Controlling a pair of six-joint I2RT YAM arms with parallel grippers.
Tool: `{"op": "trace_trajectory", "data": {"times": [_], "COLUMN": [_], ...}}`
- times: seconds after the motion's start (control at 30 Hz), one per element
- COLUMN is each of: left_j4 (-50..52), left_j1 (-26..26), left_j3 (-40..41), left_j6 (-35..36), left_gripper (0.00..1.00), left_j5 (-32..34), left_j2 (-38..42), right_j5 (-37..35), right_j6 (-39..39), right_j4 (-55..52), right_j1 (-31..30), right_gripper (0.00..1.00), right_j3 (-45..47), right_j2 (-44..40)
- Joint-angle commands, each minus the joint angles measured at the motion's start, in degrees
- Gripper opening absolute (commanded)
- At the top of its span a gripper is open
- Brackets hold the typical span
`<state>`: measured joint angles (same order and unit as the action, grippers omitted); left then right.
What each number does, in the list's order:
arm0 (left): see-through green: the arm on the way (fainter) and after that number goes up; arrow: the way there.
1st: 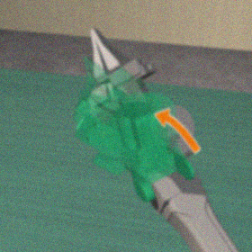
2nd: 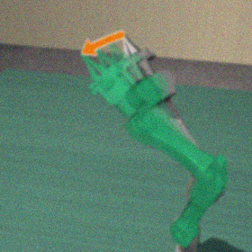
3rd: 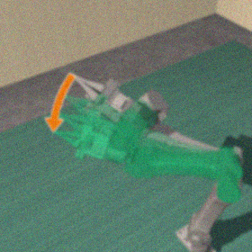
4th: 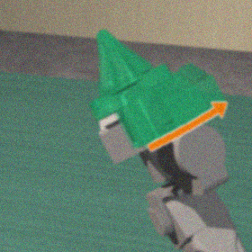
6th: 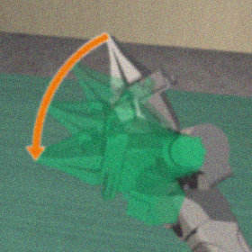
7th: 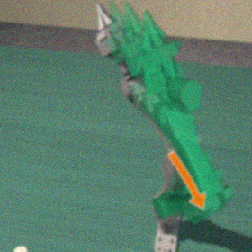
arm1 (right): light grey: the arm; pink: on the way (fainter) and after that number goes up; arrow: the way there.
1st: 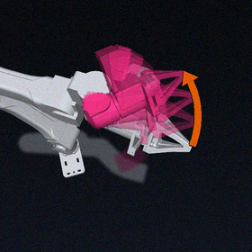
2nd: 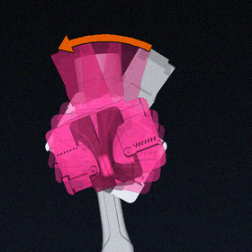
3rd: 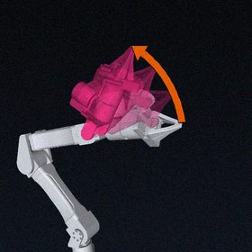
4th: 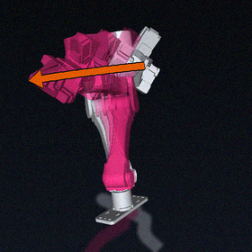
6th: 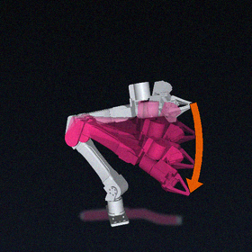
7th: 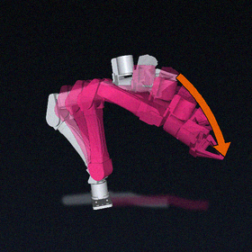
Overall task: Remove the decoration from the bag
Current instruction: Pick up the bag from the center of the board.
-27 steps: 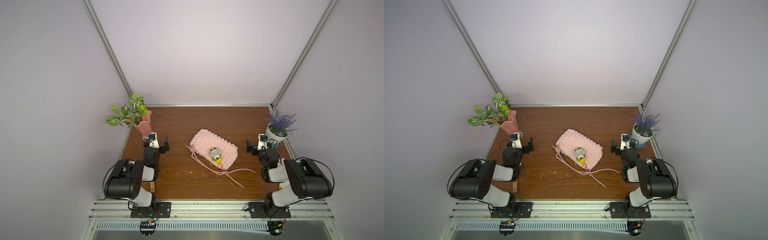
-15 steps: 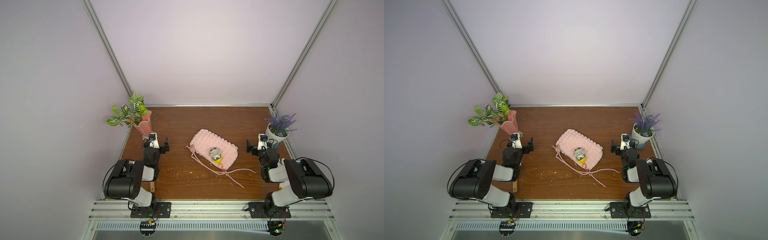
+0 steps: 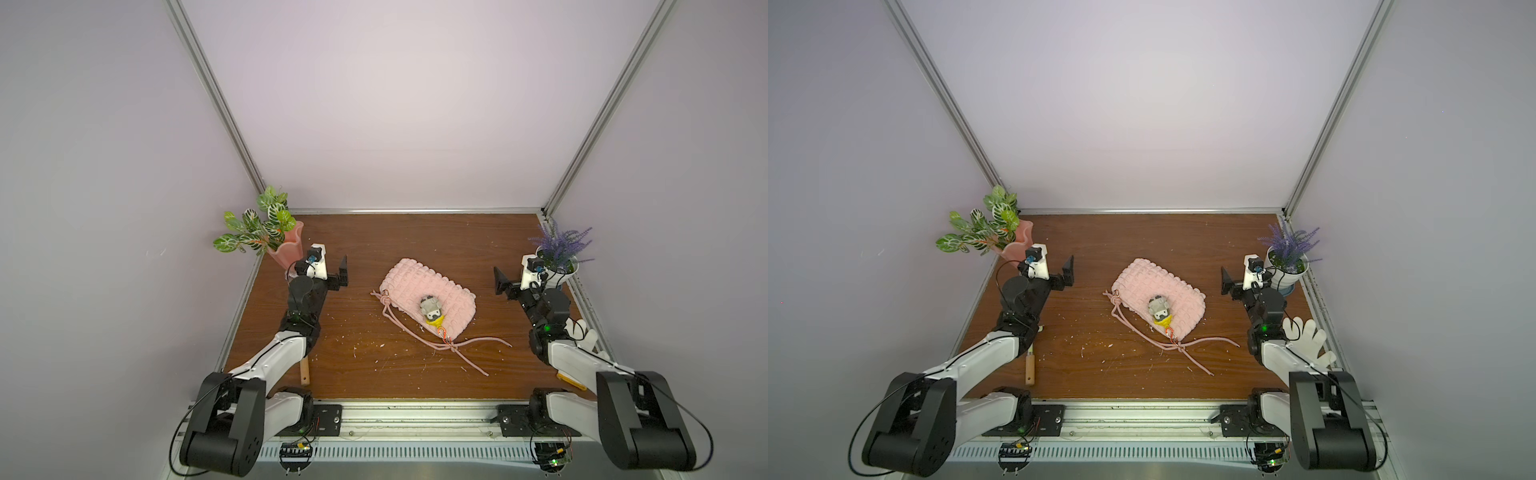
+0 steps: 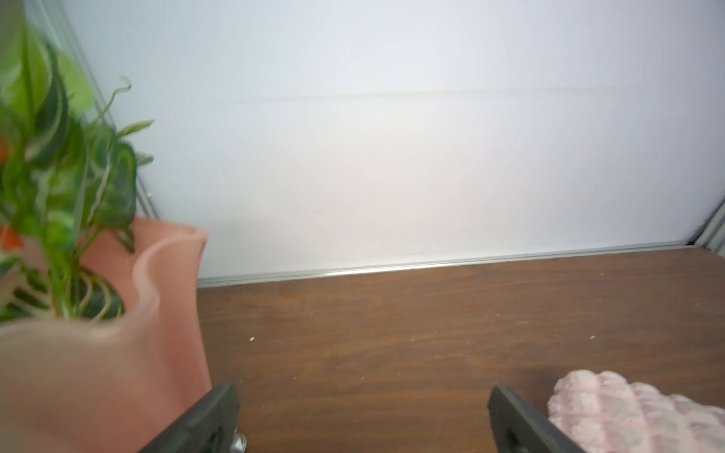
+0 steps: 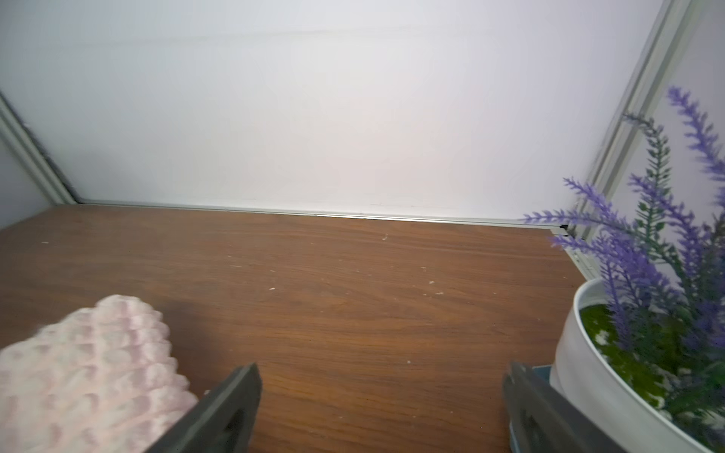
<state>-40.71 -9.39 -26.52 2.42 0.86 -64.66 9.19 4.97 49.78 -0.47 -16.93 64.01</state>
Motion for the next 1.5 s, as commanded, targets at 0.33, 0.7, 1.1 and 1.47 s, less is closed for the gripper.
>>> {"op": "trace_trajectory", "data": {"times": [0.33,0.7,1.1,1.47], "left_j4": [27.15,30.62,32.19,29.38], "left_j1": [-14.26,-26.74,-27.29,-27.26], "left_j3": [-9.73,-10.53,-9.81,-7.09], "left_j6": [-3.90,-0.04,8.86,8.94], "left_gripper": [0.99,0.99,0.99,0.99], "left_j5": [-6.19,-10.35,-14.40,-17.32], "left_j2": [4.11,2.38,-4.17,-5.29], "right_j5": [2.90,0.23,0.50,0.00], "right_j6": [18.96,41.04,54.12,58.03], "right_j4": [-49.08,-60.73,-40.09,-27.64], "right_j1": [-14.26,-23.82,-29.41,-31.13], "right_gripper": [1.00,0.97,0.78,0.70], "right_j3": [-11.10,-3.18,1.99,3.73], "right_j2": [-14.78,-25.56,-14.58,-2.02]}}
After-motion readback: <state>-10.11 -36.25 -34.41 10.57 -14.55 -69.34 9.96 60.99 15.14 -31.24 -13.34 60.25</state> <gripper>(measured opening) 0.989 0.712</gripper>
